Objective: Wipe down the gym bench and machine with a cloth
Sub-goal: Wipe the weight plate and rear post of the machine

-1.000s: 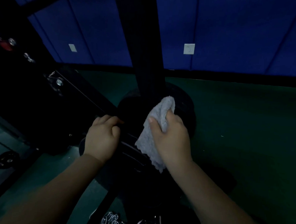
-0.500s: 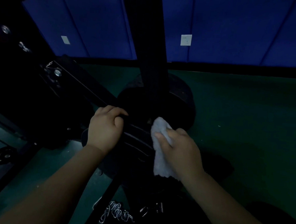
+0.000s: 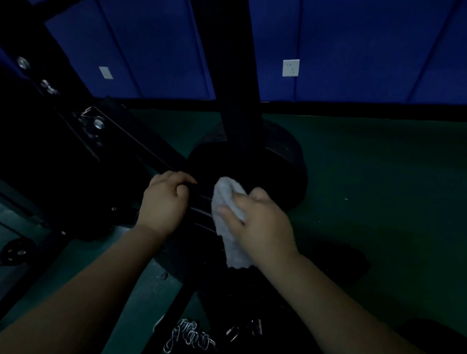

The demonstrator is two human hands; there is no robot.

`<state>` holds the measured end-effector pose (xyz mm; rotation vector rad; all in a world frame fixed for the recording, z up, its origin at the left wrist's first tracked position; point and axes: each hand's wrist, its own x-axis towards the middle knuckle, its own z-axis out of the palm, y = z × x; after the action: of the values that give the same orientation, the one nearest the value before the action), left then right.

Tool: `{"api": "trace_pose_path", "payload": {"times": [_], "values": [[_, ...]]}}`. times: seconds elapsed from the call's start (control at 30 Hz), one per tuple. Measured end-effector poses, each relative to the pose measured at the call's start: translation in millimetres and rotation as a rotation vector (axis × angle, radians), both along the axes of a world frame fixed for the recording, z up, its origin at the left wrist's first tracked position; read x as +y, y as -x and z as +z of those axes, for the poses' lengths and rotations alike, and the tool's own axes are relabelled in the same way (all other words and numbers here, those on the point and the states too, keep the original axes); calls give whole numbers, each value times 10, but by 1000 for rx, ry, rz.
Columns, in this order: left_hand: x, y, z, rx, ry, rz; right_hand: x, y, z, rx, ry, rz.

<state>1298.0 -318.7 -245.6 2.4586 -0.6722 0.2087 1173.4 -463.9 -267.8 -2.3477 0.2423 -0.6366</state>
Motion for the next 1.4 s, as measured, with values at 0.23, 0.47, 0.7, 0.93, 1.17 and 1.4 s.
{"api": "trace_pose_path", "payload": {"times": [0.23, 0.47, 0.7, 0.93, 1.17, 1.4], "values": [[-16, 104, 8, -8, 11, 7, -579, 440, -466, 310, -147, -231], [-13, 446, 277, 71, 302, -36, -27, -60, 447, -14, -351, 84], [108, 546, 625, 251, 710, -49, 421, -276, 601, 68, -488, 478], [539, 221, 399, 19, 665, 283, 174, -247, 139, 330, 173, 212], [245, 251, -135, -183, 123, 16, 185, -343, 94, 245, 49, 148], [996, -352, -249, -335, -310, 41, 199, -310, 122, 251, 46, 120]]}}
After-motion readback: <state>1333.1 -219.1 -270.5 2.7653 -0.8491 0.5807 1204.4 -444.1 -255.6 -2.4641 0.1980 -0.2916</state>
